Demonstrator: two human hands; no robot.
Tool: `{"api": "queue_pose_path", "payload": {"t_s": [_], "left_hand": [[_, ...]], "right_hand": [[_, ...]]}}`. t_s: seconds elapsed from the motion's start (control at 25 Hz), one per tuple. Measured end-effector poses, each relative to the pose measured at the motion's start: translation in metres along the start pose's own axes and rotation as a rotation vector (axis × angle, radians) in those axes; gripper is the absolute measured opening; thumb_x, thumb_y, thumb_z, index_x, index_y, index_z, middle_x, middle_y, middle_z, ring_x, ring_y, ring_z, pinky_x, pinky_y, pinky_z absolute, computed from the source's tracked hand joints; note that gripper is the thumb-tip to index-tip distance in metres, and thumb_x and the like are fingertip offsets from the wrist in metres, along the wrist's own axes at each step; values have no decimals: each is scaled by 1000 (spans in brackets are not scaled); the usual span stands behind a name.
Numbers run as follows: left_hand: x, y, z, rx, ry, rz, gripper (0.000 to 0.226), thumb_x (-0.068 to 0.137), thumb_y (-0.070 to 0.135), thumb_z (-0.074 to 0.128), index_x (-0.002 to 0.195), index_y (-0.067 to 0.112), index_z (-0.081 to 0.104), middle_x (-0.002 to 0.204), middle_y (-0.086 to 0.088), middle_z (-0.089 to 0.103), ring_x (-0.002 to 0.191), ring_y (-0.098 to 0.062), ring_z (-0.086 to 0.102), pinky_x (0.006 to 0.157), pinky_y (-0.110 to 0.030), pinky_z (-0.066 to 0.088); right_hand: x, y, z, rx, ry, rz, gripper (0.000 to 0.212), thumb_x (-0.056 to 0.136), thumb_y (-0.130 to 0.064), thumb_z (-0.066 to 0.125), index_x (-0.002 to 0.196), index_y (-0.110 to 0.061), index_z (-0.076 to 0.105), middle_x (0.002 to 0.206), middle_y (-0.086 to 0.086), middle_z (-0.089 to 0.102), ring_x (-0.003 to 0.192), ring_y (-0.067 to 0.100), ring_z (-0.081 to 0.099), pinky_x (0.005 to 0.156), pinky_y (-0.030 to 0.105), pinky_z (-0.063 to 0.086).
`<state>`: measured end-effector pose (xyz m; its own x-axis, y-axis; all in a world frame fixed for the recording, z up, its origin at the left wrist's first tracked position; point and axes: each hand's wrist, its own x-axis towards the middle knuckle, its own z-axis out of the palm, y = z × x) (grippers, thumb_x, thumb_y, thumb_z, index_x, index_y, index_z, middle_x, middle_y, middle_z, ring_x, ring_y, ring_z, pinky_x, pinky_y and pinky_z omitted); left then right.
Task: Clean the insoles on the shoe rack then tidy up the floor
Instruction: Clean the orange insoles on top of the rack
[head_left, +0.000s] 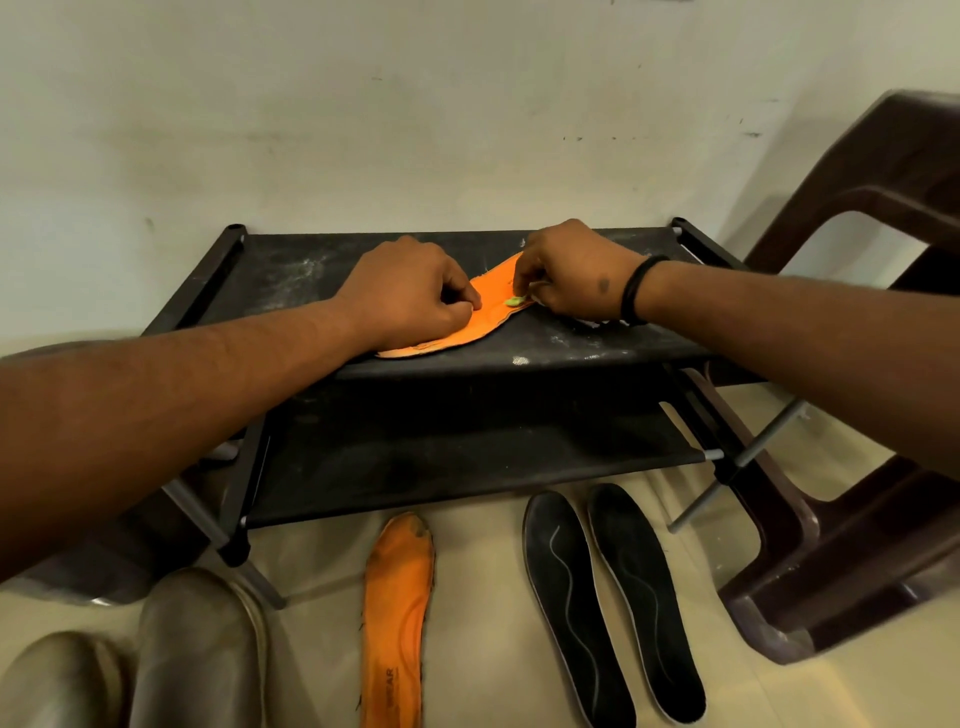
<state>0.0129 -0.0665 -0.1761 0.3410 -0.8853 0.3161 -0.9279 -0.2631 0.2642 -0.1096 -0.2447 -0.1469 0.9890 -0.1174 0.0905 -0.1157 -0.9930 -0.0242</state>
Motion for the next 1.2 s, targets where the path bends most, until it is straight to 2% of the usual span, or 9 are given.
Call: {"api": "queue_pose_path", "payload": {"t_s": [0.08, 0.2, 0.32, 0.44, 0.56, 0.76, 1.08, 1.2], "left_hand": [[0, 0, 0, 2, -2, 1, 22, 91, 29, 62, 104, 30, 80, 112, 12, 75, 94, -11, 68, 81, -33, 56], [0, 1, 0, 9, 3, 2, 21, 91, 29, 63, 104, 31, 80, 111, 12, 75, 93, -11, 67, 79, -29, 53], [0, 1, 1, 12, 2, 0, 21, 91, 29, 63, 103, 32, 80, 109, 12, 75, 90, -11, 67, 75, -28, 51], [0, 0, 0, 20, -2, -12, 21, 90, 32, 63, 103, 34, 80, 104, 11, 76, 83, -12, 66, 71, -29, 53], [0, 0, 0, 39, -10, -18, 22, 88, 34, 64, 103, 35, 79, 93, 9, 77, 75, -12, 64, 61, -26, 47], [-3, 2, -1, 33, -5, 0, 34, 78, 45, 55, 99, 34, 80, 93, 8, 77, 81, -16, 68, 72, -38, 57], [-2, 2, -1, 46, -2, -8, 21, 83, 38, 63, 93, 31, 80, 84, 5, 76, 72, -16, 65, 65, -33, 53], [-1, 2, -1, 45, -8, -8, 21, 86, 35, 64, 100, 34, 80, 91, 8, 77, 78, -16, 66, 69, -35, 55]], "right_hand": [[1, -6, 3, 14, 7, 33, 19, 88, -14, 60, 96, -10, 77, 102, 8, 71, 90, 19, 61, 74, 25, 40], [5, -13, 3, 16, 10, 115, 18, 88, -23, 68, 90, -7, 76, 93, 10, 72, 83, 21, 62, 71, 27, 45], [10, -21, 5, 37, 87, 175, 6, 84, -10, 70, 89, -8, 74, 96, 10, 71, 84, 22, 62, 73, 27, 47], [12, -31, 5, 178, 160, 164, 16, 77, 0, 69, 89, -11, 70, 88, 4, 69, 86, 21, 66, 80, 30, 54], [8, -41, 4, 302, 121, 111, 18, 71, 0, 75, 85, -9, 69, 77, -1, 69, 77, 15, 70, 79, 31, 58], [-1, -44, -2, 397, 51, 55, 22, 66, -4, 83, 81, -10, 68, 71, -3, 72, 65, 4, 69, 71, 22, 58], [0, -44, -9, 461, -59, 48, 24, 67, -3, 84, 84, -6, 68, 72, -1, 72, 67, 9, 71, 70, 21, 59], [1, -41, -3, 386, 29, 55, 23, 68, -4, 82, 85, -8, 66, 72, -2, 70, 68, 10, 69, 69, 21, 57]]}}
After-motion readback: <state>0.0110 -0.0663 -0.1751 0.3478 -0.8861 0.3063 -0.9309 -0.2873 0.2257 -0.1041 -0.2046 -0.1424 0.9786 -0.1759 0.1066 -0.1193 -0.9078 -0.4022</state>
